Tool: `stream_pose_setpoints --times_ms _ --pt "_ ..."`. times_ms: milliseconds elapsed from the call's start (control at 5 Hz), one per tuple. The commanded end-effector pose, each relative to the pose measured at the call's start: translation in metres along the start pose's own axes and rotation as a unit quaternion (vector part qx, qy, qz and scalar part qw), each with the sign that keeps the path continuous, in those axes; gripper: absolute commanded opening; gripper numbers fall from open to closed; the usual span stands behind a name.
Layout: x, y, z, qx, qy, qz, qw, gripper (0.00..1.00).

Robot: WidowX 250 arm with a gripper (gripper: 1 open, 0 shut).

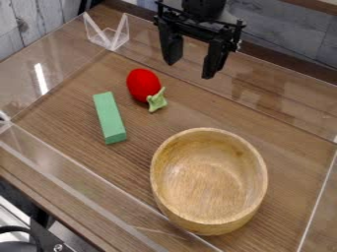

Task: Move the red fruit to the right

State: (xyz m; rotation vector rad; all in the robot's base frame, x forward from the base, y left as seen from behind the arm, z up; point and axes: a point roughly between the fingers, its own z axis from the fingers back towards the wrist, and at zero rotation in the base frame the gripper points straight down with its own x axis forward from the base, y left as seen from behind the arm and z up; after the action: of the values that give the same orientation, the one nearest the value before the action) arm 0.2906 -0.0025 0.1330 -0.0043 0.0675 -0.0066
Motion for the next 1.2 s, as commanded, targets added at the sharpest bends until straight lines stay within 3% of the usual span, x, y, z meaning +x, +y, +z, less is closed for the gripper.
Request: stream_pose_setpoints --times_ms 0,200,400,600,800,1000 --pt "0.006 -0.002 -0.015 -0.004 0.011 0.038 0.9992 1.0" --pt "0.016 0.026 -0.02 -0.021 -0.005 0.157 0.9874 1.0" --pt "0.022 0.063 -0.023 -0.042 -0.026 0.262 0.9639 1.0" --pt "0.025 0.098 -0.039 -0.06 -0.039 0.329 0.9416 1.0" --pt "0.031 0.112 -0.052 -0.078 -0.054 0.365 0.9261 1.0" --pt "0.044 0.11 -0.041 -0.09 -0.068 0.357 0.9271 1.0"
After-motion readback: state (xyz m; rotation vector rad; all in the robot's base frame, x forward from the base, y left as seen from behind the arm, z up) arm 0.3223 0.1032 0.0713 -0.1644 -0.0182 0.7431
